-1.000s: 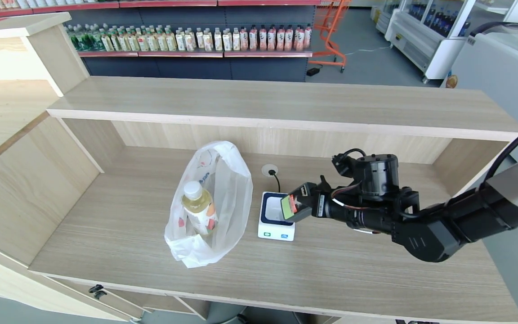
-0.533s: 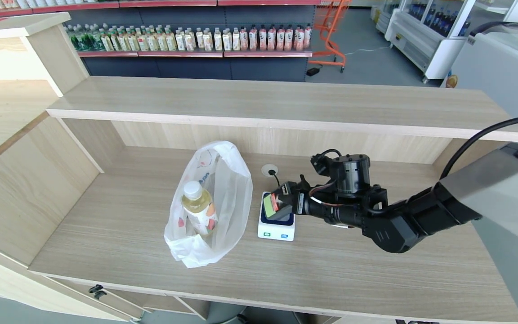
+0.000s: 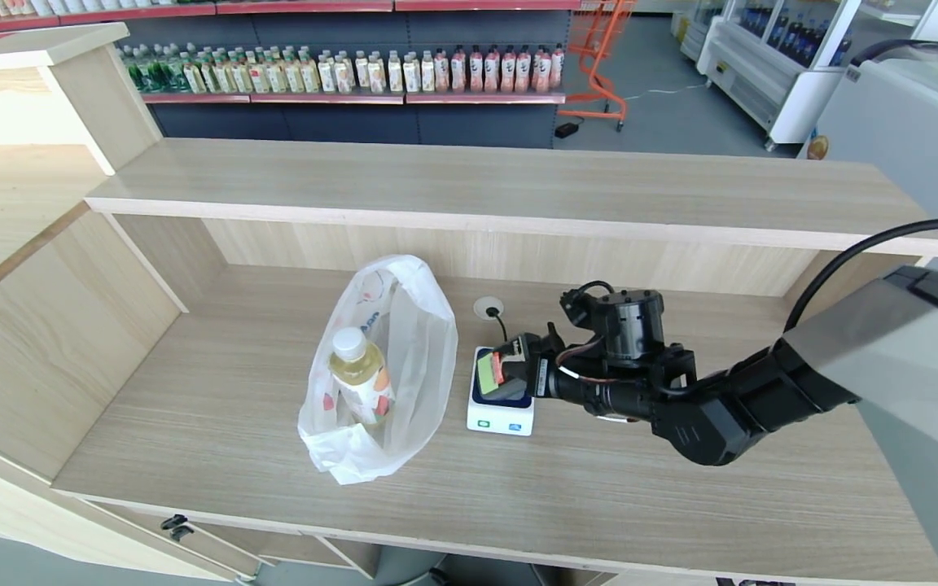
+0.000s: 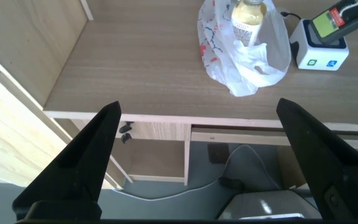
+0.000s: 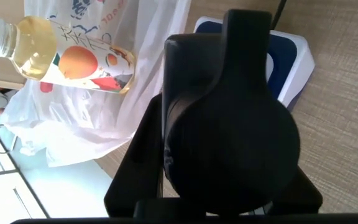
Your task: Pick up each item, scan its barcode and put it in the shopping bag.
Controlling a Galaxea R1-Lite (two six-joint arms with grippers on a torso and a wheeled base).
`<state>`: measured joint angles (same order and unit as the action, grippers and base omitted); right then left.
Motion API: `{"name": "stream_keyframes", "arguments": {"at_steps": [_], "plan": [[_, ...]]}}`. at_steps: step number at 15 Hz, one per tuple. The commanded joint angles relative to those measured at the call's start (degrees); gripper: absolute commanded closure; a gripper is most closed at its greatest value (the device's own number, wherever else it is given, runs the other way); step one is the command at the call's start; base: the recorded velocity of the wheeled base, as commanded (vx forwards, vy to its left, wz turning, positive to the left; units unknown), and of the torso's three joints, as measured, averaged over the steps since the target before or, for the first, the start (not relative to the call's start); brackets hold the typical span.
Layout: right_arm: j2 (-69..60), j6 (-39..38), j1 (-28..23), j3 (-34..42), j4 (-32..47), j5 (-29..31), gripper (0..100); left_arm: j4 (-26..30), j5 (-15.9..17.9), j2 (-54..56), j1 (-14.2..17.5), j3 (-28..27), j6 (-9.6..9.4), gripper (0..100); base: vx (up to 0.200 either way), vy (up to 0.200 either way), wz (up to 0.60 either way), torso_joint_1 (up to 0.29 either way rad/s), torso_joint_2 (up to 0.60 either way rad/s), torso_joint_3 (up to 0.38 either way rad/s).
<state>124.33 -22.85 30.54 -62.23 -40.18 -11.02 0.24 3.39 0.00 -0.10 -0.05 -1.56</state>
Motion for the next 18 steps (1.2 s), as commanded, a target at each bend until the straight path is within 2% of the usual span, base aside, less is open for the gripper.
{"name": "stream_keyframes", "arguments": {"at_steps": [1,4,6,7,12,17,18], "plan": [[-7.3,-3.0,0.0,0.0,-0.2,0.0,100,0.0,0.0,-0.1,0.0,0.0,-0.02,0,0.0,0.0,0.0,0.0,0.0,0.0],[-20.6,-1.1,-2.4,1.9,2.7,0.1,100,0.0,0.0,0.0,0.0,0.0,-0.02,0,0.0,0.0,0.0,0.0,0.0,0.0],[-25.7,3.2,-5.3,2.8,8.2,0.4,100,0.0,0.0,-0.1,0.0,0.0,-0.02,0,0.0,0.0,0.0,0.0,0.0,0.0],[-28.1,6.3,-7.2,5.9,8.6,0.4,100,0.0,0.0,-0.1,0.0,0.0,-0.02,0,0.0,0.0,0.0,0.0,0.0,0.0],[-37.8,6.6,-9.7,19.4,9.0,0.2,100,0.0,0.0,-0.1,0.0,0.0,-0.02,0,0.0,0.0,0.0,0.0,0.0,0.0],[-40.4,4.7,-9.5,20.9,9.8,0.0,100,0.0,0.0,0.0,0.0,0.0,-0.11,0,0.0,0.0,0.0,0.0,0.0,0.0],[-40.7,4.4,-9.4,20.7,11.0,-0.1,100,0.0,0.0,0.0,0.0,0.0,-0.02,0,0.0,0.2,0.0,-0.002,0.0,0.002]]}}
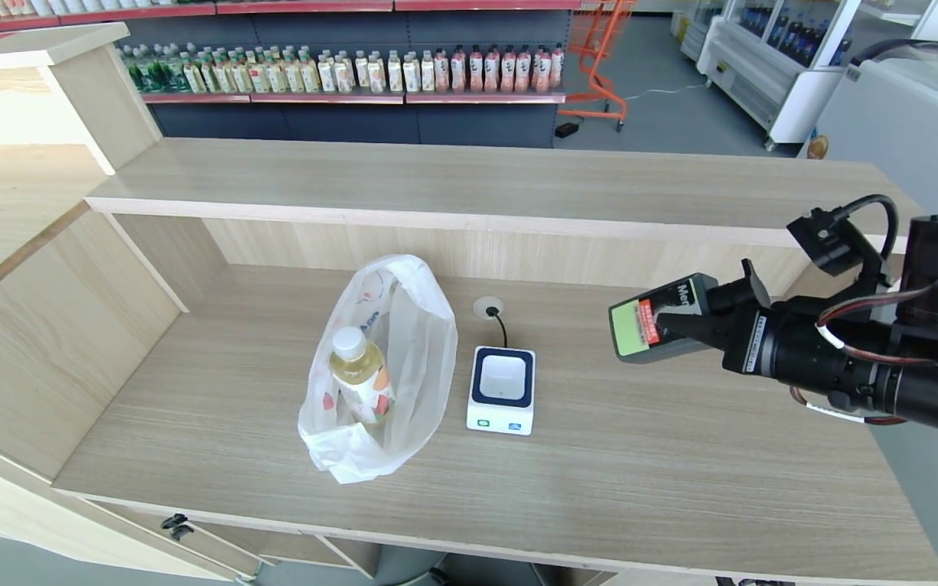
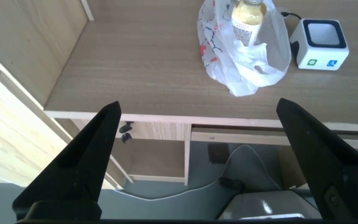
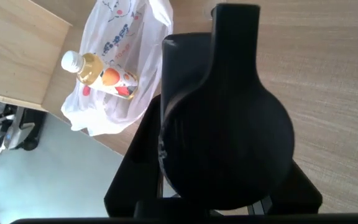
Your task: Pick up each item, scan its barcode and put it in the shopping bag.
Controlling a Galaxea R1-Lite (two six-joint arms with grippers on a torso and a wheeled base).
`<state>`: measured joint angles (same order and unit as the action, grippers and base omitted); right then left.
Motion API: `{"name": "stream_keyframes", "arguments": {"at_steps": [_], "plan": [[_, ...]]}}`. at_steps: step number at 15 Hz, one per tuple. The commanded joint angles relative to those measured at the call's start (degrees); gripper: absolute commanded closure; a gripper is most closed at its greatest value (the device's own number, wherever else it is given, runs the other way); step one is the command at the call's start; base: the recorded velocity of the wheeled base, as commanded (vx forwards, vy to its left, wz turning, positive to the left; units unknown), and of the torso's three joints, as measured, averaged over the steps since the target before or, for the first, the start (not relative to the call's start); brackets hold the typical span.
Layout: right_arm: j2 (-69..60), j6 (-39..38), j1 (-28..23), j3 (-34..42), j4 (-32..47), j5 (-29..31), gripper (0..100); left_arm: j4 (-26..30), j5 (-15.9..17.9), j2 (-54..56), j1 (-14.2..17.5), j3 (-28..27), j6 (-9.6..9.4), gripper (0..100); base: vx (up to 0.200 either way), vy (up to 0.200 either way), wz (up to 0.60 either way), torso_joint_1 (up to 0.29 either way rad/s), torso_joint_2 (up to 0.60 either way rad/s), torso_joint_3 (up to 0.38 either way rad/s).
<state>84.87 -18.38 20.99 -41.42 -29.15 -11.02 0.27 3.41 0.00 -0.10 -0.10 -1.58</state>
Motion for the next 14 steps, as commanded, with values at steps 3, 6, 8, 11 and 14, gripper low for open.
{"name": "stream_keyframes", "arguments": {"at_steps": [3,6,8,11,14], "plan": [[-1.2,-2.5,0.2,-1.7,1.6,-0.1,100,0.0,0.0,-0.1,0.0,0.0,0.0,0,0.0,0.2,0.0,0.001,0.0,0.007],[-0.1,-4.6,2.0,-5.8,6.2,-0.1,100,0.0,0.0,-0.1,0.0,0.0,0.0,0,0.0,0.2,0.0,0.017,0.01,0.004],[3.0,-3.9,2.1,-8.8,6.4,-0.1,100,0.0,-0.1,-0.1,0.0,0.0,0.0,0,0.0,0.1,0.0,-0.004,0.0,0.004],[9.2,1.2,2.3,-12.6,6.5,-0.1,100,0.0,-0.1,-0.1,0.0,0.1,0.0,0,0.0,0.0,0.0,0.0,0.0,0.0],[15.4,9.1,3.1,-13.9,6.2,-0.5,100,0.0,0.0,-0.1,0.0,0.1,0.0,0,0.0,0.0,0.0,0.0,0.0,0.0]]}}
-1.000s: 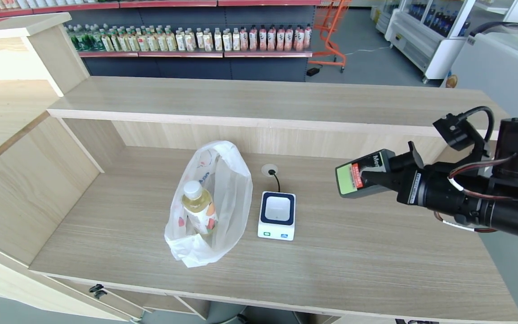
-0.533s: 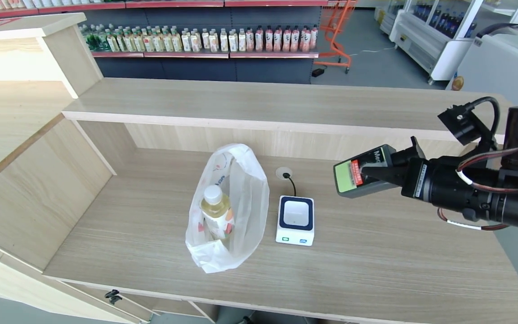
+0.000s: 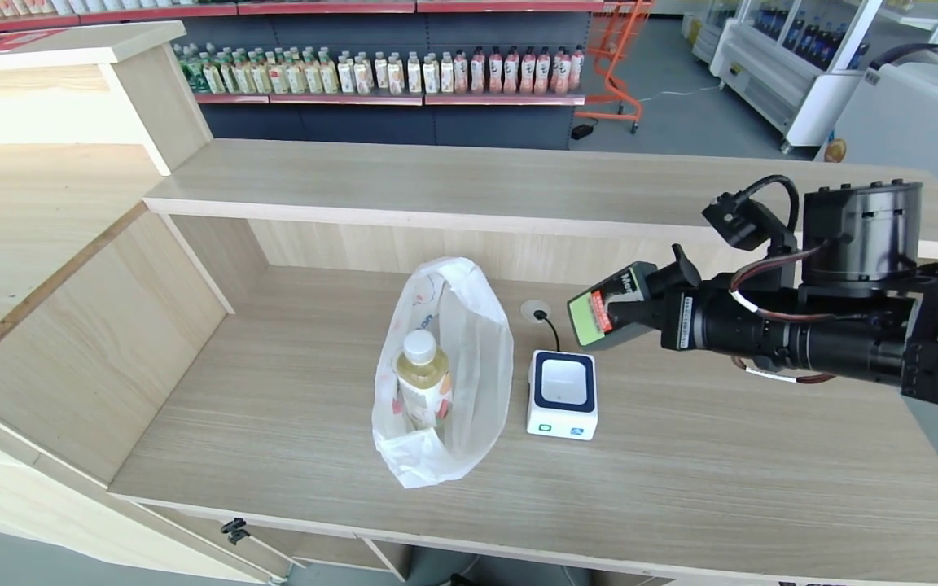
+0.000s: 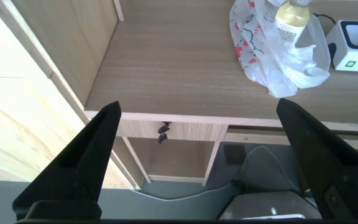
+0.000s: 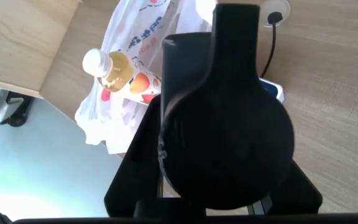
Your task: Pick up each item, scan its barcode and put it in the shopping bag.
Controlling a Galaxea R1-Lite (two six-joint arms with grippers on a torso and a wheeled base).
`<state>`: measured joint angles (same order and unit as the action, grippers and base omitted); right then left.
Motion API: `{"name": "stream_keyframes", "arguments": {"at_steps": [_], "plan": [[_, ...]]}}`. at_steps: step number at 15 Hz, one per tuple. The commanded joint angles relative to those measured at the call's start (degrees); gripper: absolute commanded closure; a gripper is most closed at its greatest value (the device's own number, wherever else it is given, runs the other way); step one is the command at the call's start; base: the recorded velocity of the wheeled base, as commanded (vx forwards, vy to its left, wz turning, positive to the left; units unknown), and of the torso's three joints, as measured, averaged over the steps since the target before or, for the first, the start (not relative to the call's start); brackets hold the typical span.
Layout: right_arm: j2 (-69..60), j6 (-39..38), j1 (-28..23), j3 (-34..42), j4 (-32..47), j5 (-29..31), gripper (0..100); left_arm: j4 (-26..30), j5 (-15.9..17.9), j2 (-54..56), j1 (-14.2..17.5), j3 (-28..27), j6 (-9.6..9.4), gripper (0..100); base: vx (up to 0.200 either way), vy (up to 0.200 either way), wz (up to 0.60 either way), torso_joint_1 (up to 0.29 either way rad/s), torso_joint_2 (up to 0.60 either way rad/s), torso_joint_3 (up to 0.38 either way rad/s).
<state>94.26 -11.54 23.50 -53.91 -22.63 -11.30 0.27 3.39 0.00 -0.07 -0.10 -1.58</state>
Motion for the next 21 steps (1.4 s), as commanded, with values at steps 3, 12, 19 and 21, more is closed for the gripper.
{"name": "stream_keyframes", "arguments": {"at_steps": [3,12,19,21], "plan": [[12.3,3.9,2.0,-7.3,-0.5,-3.3,100,0.0,0.0,-0.1,0.0,0.0,0.0,0,0.0,0.0,0.0,0.0,0.0,0.0],[33.8,24.9,5.9,-13.4,-19.0,-3.6,100,0.0,0.0,-0.1,0.0,0.1,0.0,0,0.0,0.0,0.0,0.0,0.0,0.0],[42.9,27.7,6.3,-22.8,-23.3,-3.6,100,0.0,0.0,-0.1,0.0,0.0,0.0,0,0.0,0.0,0.0,0.0,0.0,0.0],[44.5,27.5,6.3,-24.7,-23.3,-3.6,100,0.0,0.0,-0.1,0.0,0.1,0.0,0,0.0,0.0,0.0,0.0,0.0,0.0]]}}
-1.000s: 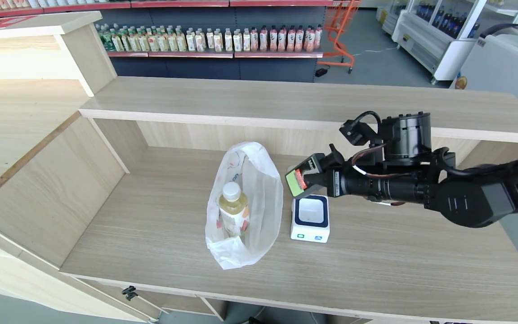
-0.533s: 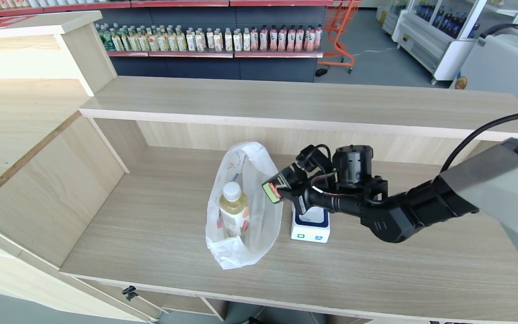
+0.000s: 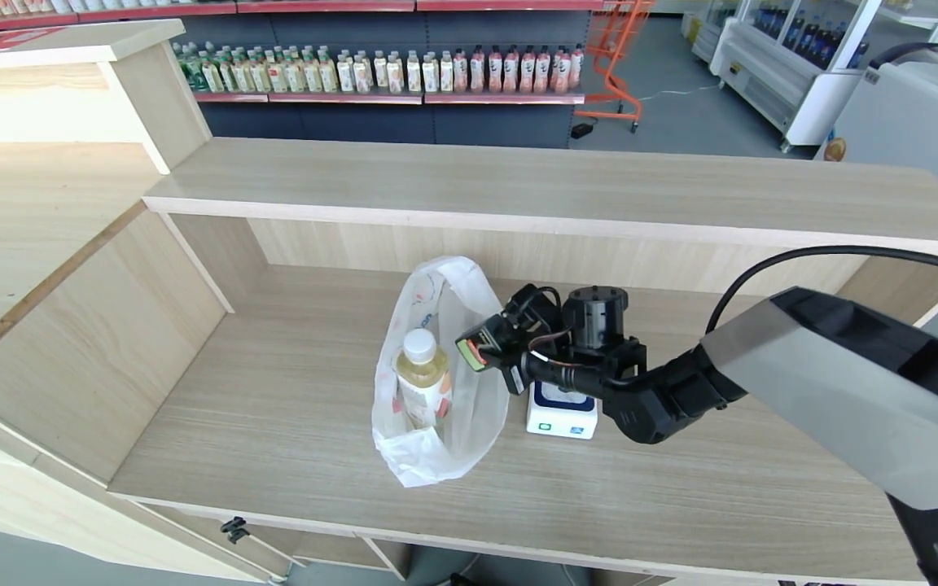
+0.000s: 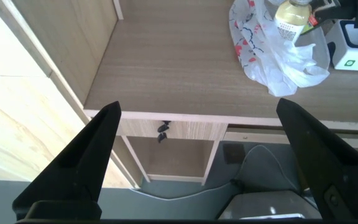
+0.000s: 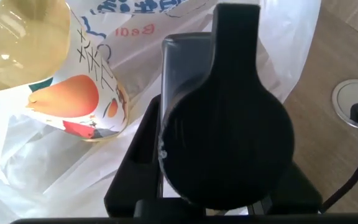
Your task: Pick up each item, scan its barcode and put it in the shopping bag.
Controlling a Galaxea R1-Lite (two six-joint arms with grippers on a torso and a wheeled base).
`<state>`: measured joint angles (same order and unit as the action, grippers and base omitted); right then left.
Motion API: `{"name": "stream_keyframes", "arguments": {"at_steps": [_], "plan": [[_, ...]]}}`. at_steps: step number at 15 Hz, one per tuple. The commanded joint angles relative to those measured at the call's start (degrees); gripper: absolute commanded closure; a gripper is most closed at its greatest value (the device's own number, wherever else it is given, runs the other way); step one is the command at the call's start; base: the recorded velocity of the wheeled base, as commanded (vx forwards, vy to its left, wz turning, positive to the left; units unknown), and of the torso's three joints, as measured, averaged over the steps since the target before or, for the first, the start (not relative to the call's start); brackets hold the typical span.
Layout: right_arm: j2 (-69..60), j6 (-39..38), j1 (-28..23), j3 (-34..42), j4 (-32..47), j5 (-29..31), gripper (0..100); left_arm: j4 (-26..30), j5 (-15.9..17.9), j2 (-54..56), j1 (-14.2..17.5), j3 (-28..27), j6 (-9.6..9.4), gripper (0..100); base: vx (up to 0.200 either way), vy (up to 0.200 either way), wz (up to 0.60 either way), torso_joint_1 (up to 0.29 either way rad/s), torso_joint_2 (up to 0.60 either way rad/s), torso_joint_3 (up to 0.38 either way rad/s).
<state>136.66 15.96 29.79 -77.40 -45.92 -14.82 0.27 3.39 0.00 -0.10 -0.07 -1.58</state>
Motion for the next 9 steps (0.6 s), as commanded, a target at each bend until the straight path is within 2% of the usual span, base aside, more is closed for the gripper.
{"name": "stream_keyframes", "arguments": {"at_steps": [1,7,8,9], "plan": [[2.5,0.0,0.0,-1.4,0.0,0.0,100,0.0,0.0,-0.1,0.0,0.0,0.0,0,0.0,0.0,0.0,0.0,0.0,0.0],[5.0,-0.9,0.0,-6.5,0.2,-0.1,100,0.0,0.0,-0.1,0.0,0.0,0.0,0,0.0,0.0,0.0,0.0,0.0,0.0],[5.8,-0.9,0.0,-7.7,0.4,-0.1,0,0.0,0.0,0.0,0.0,0.0,0.0,0,0.0,0.0,0.0,0.0,0.0,0.0],[5.9,-0.8,0.0,-7.9,0.6,-0.1,0,0.0,0.0,0.0,0.0,0.0,0.0,0,0.0,0.0,0.0,0.0,0.0,0.0]]}}
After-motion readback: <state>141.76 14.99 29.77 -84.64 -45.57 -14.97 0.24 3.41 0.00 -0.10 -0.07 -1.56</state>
